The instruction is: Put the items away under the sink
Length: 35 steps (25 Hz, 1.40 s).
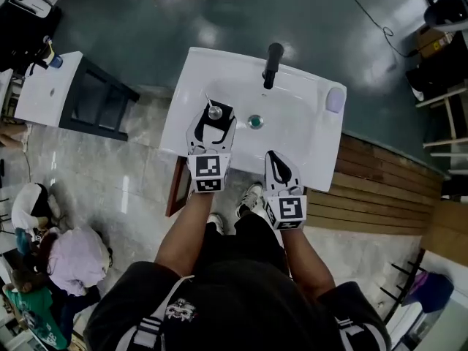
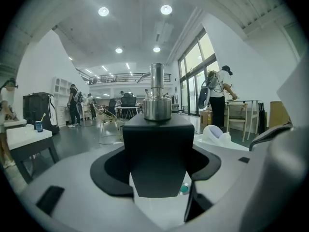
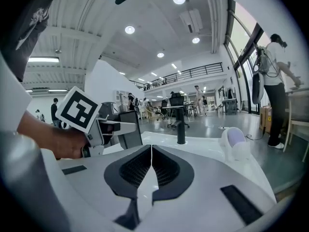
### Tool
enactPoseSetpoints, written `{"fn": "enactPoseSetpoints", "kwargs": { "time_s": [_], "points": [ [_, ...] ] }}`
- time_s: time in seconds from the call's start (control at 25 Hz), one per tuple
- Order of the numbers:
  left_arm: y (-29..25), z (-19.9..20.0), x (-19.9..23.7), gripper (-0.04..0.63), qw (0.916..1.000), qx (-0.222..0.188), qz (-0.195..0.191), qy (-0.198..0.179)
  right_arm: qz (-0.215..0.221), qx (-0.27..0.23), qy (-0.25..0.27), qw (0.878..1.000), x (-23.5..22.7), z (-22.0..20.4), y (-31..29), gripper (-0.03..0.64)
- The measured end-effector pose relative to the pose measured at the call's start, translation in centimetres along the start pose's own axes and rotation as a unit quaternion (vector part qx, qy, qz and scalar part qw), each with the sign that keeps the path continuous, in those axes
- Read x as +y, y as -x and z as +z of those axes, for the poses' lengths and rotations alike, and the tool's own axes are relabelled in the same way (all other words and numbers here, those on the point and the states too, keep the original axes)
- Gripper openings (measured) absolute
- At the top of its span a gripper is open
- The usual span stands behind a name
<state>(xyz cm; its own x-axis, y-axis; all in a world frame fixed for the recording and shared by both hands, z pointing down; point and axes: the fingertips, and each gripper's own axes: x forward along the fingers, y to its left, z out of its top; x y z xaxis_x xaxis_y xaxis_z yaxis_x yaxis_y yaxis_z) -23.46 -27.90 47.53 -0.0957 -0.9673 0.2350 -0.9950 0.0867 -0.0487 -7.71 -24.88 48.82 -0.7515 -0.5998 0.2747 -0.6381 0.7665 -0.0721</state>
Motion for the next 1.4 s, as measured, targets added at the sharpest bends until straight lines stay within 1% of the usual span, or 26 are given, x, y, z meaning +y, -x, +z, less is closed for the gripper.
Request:
{"fn": "enactPoseSetpoints", "kwargs": {
  "time_s": [0.16, 0.28, 0.4, 0.52, 0.6, 0.84, 0.96, 1.12, 1.28, 1.4],
  "points": [
    [4.3, -0.4, 0.2, 0.311, 0.9998, -0.005, -0.018, 0.000, -0.004, 0.001, 0.004, 1.000, 3.4, -0.1, 2.1, 0.026],
    [7.5, -1.0, 0.2, 0.311, 0.9994, -0.005, -0.033, 0.002, -0.023, -0.001, -0.009, 1.000, 5.2, -0.6, 4.5, 0.026],
    [10.4, -1.5, 0.6, 0.311, 0.9992, -0.007, -0.038, 0.009, -0.041, 0.002, -0.009, 0.999, 7.3, -1.9, 6.3, 0.026],
    [13.0, -2.1, 0.9, 0.311, 0.9990, -0.010, -0.041, 0.015, -0.044, 0.009, 0.000, 0.999, 9.3, -3.2, 8.1, 0.026],
    [14.5, -2.3, 0.6, 0.311, 0.9988, -0.011, -0.045, 0.016, -0.046, 0.008, 0.010, 0.999, 10.0, -3.3, 9.4, 0.026],
    [17.6, -4.4, 0.2, 0.311, 0.9990, -0.009, -0.036, 0.022, -0.060, 0.000, 0.022, 0.998, 10.1, -3.9, 11.5, 0.026],
    [18.3, -5.4, -1.5, 0.311, 0.9986, -0.005, -0.045, 0.029, -0.064, 0.006, 0.033, 0.997, 9.5, -4.1, 13.1, 0.025],
    [19.4, -7.3, -1.8, 0.311, 0.9981, 0.011, -0.047, 0.038, -0.060, 0.015, 0.031, 0.998, 9.7, -5.1, 14.0, 0.025],
    [19.7, -9.8, -2.5, 0.311, 0.9983, 0.023, -0.034, 0.042, -0.048, 0.026, 0.022, 0.998, 9.0, -7.3, 14.1, 0.026],
    [19.4, -10.8, -3.0, 0.311, 0.9991, 0.017, -0.016, 0.035, -0.035, 0.025, 0.023, 0.999, 8.1, -8.4, 13.5, 0.026]
  ]
}}
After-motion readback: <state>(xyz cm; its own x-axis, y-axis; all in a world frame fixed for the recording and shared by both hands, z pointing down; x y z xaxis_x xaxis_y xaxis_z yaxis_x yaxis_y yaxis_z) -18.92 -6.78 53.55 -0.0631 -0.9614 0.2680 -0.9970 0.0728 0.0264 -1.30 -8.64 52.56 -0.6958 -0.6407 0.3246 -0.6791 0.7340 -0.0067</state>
